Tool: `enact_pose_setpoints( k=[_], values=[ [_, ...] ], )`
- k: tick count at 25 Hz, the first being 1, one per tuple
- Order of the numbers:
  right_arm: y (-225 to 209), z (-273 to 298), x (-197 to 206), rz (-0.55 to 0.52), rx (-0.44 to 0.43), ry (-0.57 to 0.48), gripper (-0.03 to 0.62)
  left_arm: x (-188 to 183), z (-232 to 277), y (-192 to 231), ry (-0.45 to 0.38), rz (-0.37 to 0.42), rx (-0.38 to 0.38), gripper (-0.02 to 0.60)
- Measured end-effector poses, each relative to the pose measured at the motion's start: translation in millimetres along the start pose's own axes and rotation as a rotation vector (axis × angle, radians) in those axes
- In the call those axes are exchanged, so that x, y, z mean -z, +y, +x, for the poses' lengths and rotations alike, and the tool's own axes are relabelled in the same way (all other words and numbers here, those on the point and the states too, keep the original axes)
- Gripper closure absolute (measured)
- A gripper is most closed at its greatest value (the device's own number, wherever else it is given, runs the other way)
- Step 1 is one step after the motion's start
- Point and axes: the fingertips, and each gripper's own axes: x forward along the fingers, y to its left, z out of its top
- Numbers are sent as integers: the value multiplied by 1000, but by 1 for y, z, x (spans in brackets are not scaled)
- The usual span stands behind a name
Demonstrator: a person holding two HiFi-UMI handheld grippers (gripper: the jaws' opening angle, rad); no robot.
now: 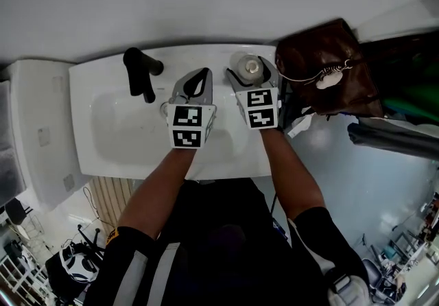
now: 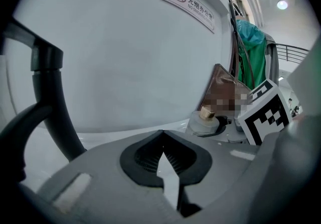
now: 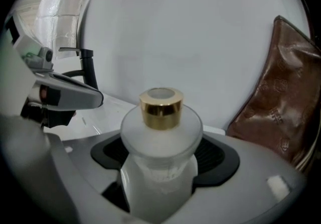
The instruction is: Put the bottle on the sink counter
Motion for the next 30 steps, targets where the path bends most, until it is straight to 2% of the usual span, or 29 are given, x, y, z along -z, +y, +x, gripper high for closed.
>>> enact_pose_setpoints(
  k=[7, 13, 23, 30],
  values=[
    [4, -33, 10, 59, 27, -10, 214, -7, -17, -14, -27, 19, 27, 578],
    [9, -77, 2, 93, 78, -67, 227, -16, -46, -25, -68, 41, 57, 578],
    [61, -156, -16, 143, 129, -181, 354, -16, -118, -52, -119, 53, 140, 578],
    [100, -210, -11, 182, 187, -207, 497, -5, -176, -70, -145, 104, 218, 578]
  ],
)
